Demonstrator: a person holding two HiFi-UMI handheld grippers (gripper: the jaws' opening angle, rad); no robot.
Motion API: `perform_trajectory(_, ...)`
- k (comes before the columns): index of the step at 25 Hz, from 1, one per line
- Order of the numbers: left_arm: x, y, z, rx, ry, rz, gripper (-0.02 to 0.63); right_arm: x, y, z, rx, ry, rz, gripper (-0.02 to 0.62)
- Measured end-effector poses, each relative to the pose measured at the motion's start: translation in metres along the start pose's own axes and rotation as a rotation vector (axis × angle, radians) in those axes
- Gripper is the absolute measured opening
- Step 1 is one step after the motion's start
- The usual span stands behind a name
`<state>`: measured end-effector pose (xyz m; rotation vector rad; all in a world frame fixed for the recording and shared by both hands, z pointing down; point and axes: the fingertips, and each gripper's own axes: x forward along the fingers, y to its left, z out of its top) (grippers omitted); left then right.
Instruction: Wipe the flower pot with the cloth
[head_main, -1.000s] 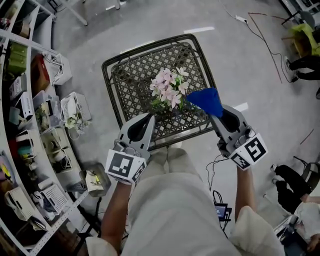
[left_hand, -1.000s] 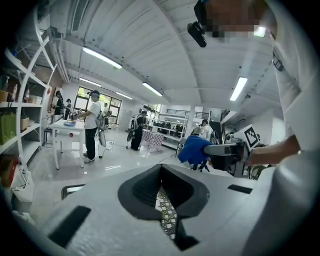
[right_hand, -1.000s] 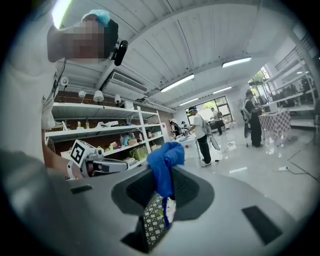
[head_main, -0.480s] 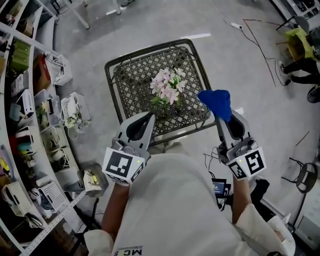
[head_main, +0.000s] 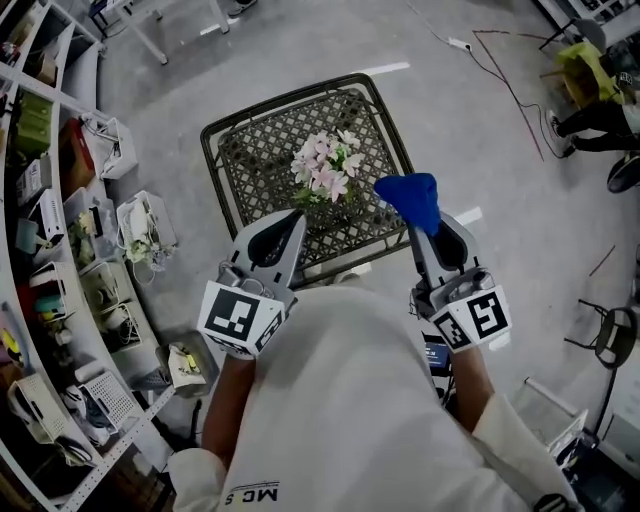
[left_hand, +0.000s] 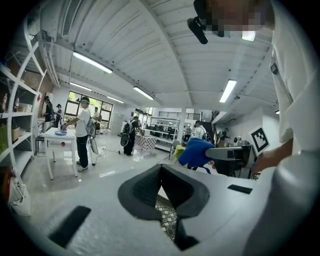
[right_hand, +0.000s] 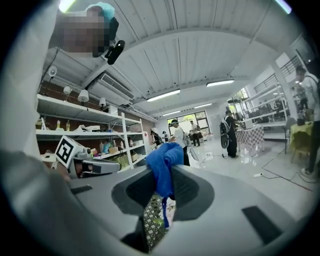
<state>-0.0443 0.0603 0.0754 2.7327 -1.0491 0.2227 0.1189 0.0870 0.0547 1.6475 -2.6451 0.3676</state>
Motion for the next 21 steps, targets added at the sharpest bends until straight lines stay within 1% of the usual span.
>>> perform_trajectory(5, 0.010, -0.007, 0.004, 0.009, 0.000, -0.014, 0.023, -0.002, 0.007, 0.004, -0.050, 0.009, 0.023, 0.081)
perform_trajectory(9, 0.009, -0.009, 0.000, -0.024, 0.008, -0.007, 0.023, 0.000, 0.019, 0.005, -0.082, 0.027, 0.054, 0.081)
perform_trajectory(12, 0.010, -0.010, -0.002, -0.029, 0.018, -0.011, 0.023, 0.003, 0.023, 0.006, -0.087, 0.026, 0.060, 0.081)
perform_trajectory(21, 0.005, -0.007, -0.006, -0.039, 0.031, -0.006, 0.023, 0.002, 0.028, 0.005, -0.064, 0.014, 0.044, 0.077)
